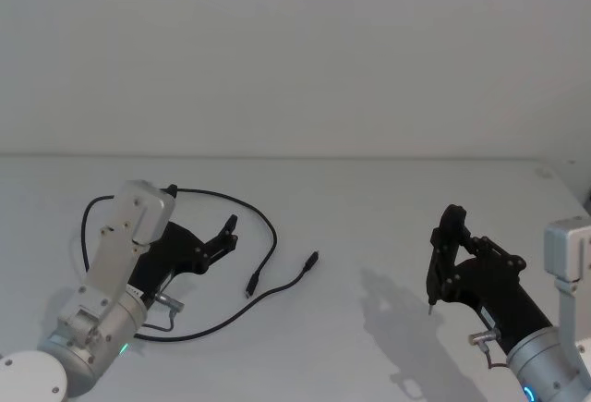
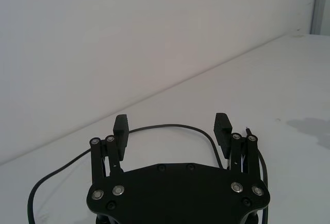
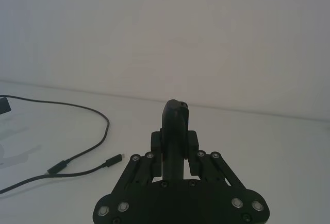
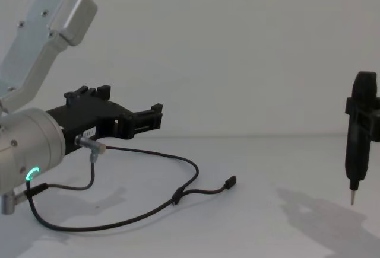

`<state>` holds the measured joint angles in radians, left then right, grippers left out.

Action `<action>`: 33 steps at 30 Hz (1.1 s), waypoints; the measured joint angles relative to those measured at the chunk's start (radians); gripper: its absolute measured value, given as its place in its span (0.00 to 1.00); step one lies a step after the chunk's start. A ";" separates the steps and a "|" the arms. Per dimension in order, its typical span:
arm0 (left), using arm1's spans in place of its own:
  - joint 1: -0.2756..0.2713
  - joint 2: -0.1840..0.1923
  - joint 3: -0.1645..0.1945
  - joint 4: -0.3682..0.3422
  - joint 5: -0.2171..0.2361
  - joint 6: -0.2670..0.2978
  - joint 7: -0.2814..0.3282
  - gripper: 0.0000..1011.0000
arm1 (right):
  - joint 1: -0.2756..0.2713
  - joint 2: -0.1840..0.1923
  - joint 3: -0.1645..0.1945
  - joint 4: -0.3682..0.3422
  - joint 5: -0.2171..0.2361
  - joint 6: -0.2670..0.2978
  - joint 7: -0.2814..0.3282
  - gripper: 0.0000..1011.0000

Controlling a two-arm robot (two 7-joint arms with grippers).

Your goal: Pick up the data cable with the one hand.

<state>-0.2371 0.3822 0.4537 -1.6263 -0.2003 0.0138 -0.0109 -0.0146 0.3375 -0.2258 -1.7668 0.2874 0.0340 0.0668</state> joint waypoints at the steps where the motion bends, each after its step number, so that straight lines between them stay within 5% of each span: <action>1: 0.000 0.000 0.000 0.000 0.000 0.000 0.000 0.99 | 0.000 0.000 0.000 0.000 0.000 0.000 0.000 0.28; 19: -0.002 0.001 0.000 0.000 -0.002 0.002 -0.008 0.99 | 0.000 0.000 0.000 0.000 0.000 0.000 0.000 0.28; 33: -0.027 0.033 -0.003 0.006 -0.077 0.036 -0.154 0.99 | 0.000 0.000 0.000 0.000 0.000 0.000 0.000 0.28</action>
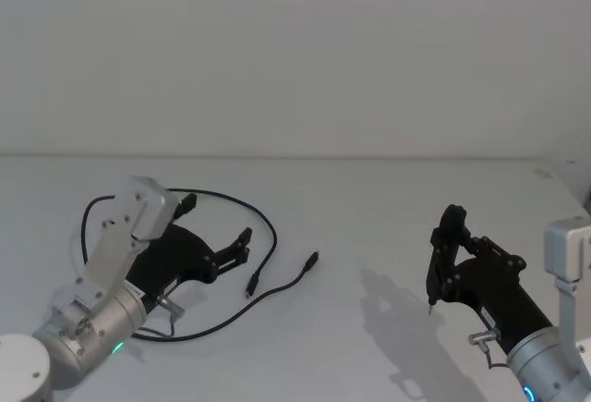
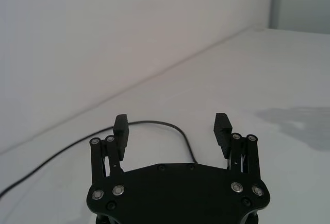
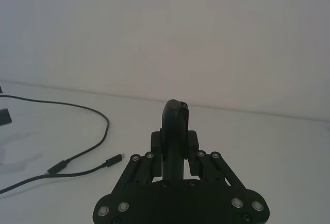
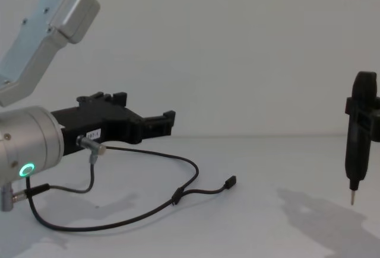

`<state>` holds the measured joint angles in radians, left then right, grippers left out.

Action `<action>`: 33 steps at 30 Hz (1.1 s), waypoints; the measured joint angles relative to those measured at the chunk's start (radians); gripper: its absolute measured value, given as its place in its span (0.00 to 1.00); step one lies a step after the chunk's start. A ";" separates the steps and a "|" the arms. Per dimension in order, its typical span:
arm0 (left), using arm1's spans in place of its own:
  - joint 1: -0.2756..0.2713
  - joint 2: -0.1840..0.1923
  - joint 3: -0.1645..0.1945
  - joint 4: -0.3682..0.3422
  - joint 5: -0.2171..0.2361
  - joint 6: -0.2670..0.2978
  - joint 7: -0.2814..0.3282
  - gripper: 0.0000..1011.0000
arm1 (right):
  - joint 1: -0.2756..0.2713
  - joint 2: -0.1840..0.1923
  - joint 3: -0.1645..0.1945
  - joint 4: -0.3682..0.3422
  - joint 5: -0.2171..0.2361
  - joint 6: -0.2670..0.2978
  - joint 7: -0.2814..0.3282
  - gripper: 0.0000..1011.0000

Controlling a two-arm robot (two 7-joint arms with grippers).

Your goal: Pick up the data cable with the one hand.

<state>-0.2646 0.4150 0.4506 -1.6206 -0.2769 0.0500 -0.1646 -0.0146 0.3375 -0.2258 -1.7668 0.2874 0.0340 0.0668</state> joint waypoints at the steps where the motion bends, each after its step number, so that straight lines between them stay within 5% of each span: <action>1: -0.001 0.002 0.000 0.000 -0.008 0.005 -0.013 0.99 | 0.000 0.000 0.000 0.000 0.000 0.000 0.000 0.28; 16: -0.007 0.038 -0.006 0.012 -0.100 0.105 -0.159 0.99 | 0.000 0.000 0.000 0.000 0.000 0.000 0.000 0.28; 33: -0.035 0.032 0.006 0.063 -0.113 0.159 -0.225 0.99 | 0.000 0.000 0.000 0.000 0.000 0.000 0.000 0.28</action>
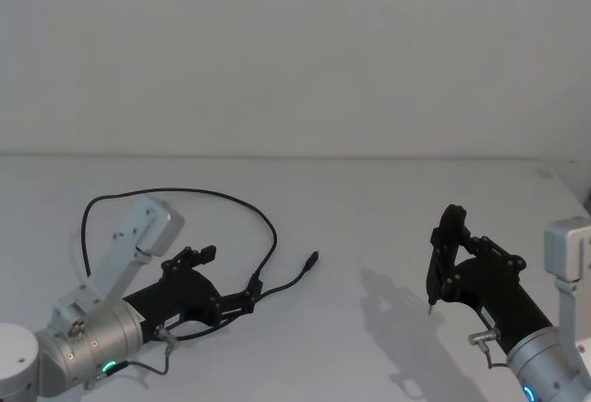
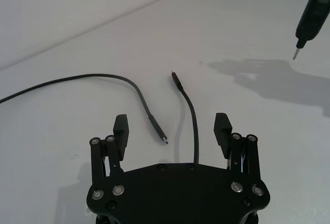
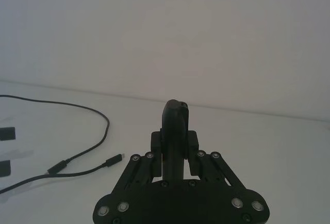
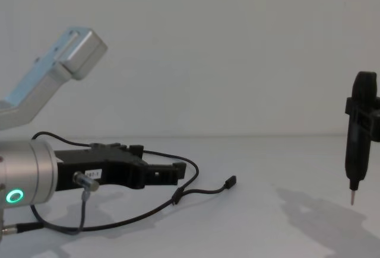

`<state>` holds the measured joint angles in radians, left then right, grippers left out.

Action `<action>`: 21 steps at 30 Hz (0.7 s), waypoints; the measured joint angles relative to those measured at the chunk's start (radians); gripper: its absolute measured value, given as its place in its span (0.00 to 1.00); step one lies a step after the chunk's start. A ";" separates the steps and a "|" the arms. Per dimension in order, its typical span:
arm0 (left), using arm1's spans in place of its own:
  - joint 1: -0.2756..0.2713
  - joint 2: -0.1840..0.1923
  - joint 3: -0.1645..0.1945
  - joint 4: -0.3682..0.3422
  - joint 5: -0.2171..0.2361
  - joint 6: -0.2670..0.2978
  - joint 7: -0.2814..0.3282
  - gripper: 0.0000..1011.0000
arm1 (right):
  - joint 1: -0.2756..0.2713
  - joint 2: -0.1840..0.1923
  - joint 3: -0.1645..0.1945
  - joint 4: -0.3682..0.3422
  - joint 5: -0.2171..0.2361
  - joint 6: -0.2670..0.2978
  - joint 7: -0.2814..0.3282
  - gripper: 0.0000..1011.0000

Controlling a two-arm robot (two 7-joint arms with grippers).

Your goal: Pick up the data cable with the one hand.

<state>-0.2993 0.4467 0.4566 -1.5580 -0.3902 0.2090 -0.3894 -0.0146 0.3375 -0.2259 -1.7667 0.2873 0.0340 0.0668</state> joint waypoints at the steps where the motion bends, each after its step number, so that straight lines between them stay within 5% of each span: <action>1: -0.003 -0.002 0.002 0.005 0.001 0.002 -0.004 0.99 | 0.000 0.000 0.000 0.000 0.000 0.000 0.000 0.28; 21: -0.064 -0.034 0.047 0.086 0.019 0.025 -0.064 0.99 | 0.000 0.000 0.000 0.000 0.000 0.000 0.000 0.28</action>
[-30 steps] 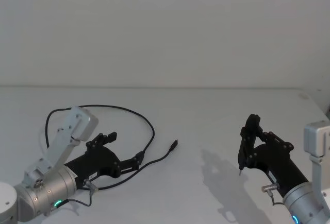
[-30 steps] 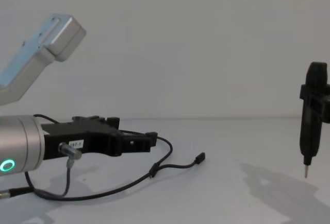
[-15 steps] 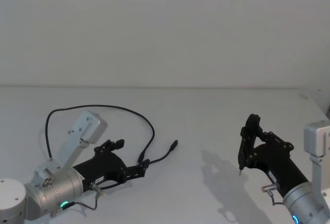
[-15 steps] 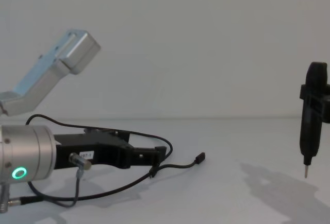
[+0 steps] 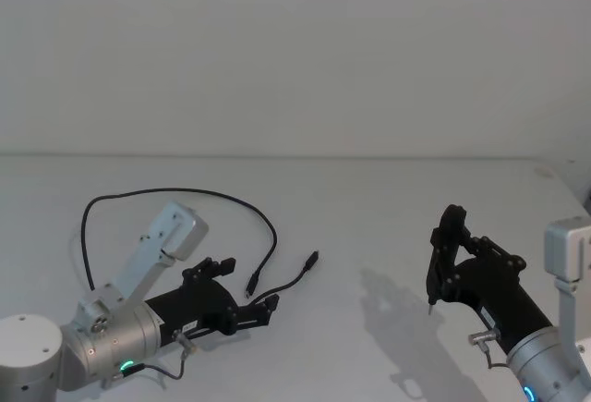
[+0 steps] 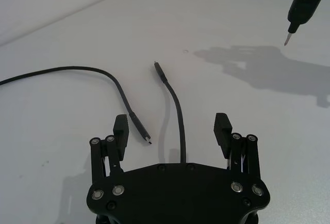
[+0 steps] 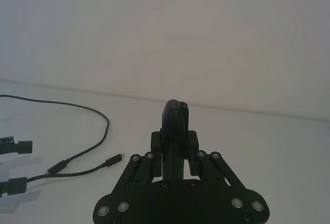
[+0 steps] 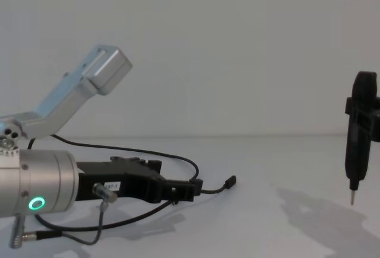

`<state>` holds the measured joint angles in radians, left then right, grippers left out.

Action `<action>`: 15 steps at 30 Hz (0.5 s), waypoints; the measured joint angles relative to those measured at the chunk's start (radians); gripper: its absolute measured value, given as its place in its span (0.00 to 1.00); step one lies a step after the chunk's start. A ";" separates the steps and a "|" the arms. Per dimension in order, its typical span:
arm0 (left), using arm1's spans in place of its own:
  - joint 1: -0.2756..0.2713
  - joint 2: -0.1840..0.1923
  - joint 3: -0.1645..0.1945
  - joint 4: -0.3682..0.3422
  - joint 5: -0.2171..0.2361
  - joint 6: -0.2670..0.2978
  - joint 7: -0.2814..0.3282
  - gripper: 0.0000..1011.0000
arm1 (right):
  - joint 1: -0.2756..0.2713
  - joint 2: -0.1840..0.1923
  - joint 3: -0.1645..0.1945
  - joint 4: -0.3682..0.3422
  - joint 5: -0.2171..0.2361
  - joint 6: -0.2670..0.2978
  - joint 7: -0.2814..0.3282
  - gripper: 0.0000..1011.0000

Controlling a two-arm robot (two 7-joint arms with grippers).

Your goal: Pick up the data cable with the one hand.

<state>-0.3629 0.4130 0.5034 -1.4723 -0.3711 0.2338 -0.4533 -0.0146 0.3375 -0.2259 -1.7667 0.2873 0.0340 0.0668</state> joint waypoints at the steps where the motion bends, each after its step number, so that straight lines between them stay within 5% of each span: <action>1: -0.001 -0.001 0.001 0.001 0.001 0.001 -0.001 0.99 | 0.000 0.000 0.000 0.000 0.000 0.000 0.000 0.28; 8: -0.013 -0.003 0.010 0.012 0.004 0.009 -0.010 0.99 | 0.000 0.000 0.000 0.000 0.000 0.000 0.000 0.28; 15: -0.026 -0.005 0.022 0.024 0.007 0.021 -0.020 0.85 | 0.000 0.000 0.000 0.000 0.000 0.000 0.000 0.28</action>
<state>-0.3889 0.4075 0.5256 -1.4479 -0.3640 0.2545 -0.4732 -0.0146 0.3375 -0.2258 -1.7667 0.2873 0.0340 0.0668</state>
